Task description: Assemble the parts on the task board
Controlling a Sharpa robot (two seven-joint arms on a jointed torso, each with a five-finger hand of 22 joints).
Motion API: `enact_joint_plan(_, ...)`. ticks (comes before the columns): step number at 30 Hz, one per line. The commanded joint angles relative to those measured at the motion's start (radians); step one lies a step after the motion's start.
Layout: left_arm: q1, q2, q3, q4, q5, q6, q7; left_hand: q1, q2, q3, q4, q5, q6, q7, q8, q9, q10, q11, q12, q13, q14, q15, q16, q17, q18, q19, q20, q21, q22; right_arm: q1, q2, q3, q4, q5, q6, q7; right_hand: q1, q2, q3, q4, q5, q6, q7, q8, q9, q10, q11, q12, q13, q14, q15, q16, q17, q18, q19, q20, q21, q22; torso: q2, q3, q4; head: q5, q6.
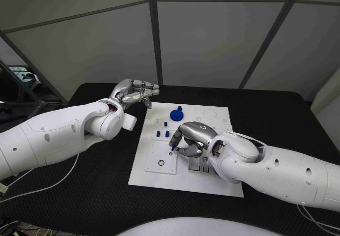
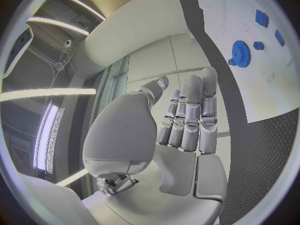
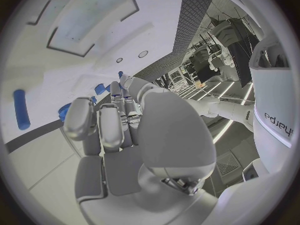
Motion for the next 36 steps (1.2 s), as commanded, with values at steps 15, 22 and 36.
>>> enact_joint_plan(15,0.002,0.002,0.001,0.005,0.007,0.016,0.005,0.002,0.009,-0.008,0.001,0.001,-0.005,0.004,-0.008,-0.001,-0.009,0.002,0.006,0.000,-0.009,-0.001,0.005,-0.003,-0.018,0.003,0.007,-0.008,-0.002,-0.005,0.029,-0.019,-0.035,-0.033,0.047,-0.015,-0.011,0.002,0.006,0.001,0.001,0.000,0.003,0.000,0.001,0.001,-0.002,0.004,0.001,0.037,-0.001,0.002,-0.004,-0.013,-0.002,0.006,0.003,-0.004,0.000,0.0008,-0.0004,0.014,-0.012)
enact_joint_plan(22,0.002,0.005,0.001,0.002,0.007,0.020,0.002,0.002,0.010,-0.010,0.002,0.001,-0.006,0.005,-0.008,-0.001,-0.011,0.002,0.007,0.000,-0.010,-0.001,0.006,-0.005,-0.018,0.003,0.007,-0.009,-0.003,-0.005,0.040,-0.021,-0.049,-0.036,0.047,-0.017,-0.011,0.002,0.006,0.001,0.001,0.000,0.003,0.000,0.001,0.001,-0.002,0.004,0.001,0.037,-0.001,0.002,-0.004,-0.013,-0.002,0.006,0.003,-0.004,0.000,0.0007,-0.0004,0.018,-0.013)
enact_joint_plan(36,0.002,0.009,0.001,-0.002,0.007,0.027,-0.006,0.002,0.011,-0.012,0.003,0.000,-0.008,0.006,-0.009,-0.001,-0.013,0.003,0.008,0.000,-0.011,0.000,0.006,-0.006,-0.018,0.003,0.008,-0.011,-0.005,-0.005,0.049,-0.021,-0.056,-0.043,0.053,-0.018,-0.012,0.003,0.006,0.002,0.001,0.000,0.003,0.000,0.001,0.001,-0.002,0.004,0.001,0.037,-0.001,0.002,-0.004,-0.013,-0.002,0.006,0.003,-0.004,-0.001,0.0009,-0.0002,0.022,-0.014)
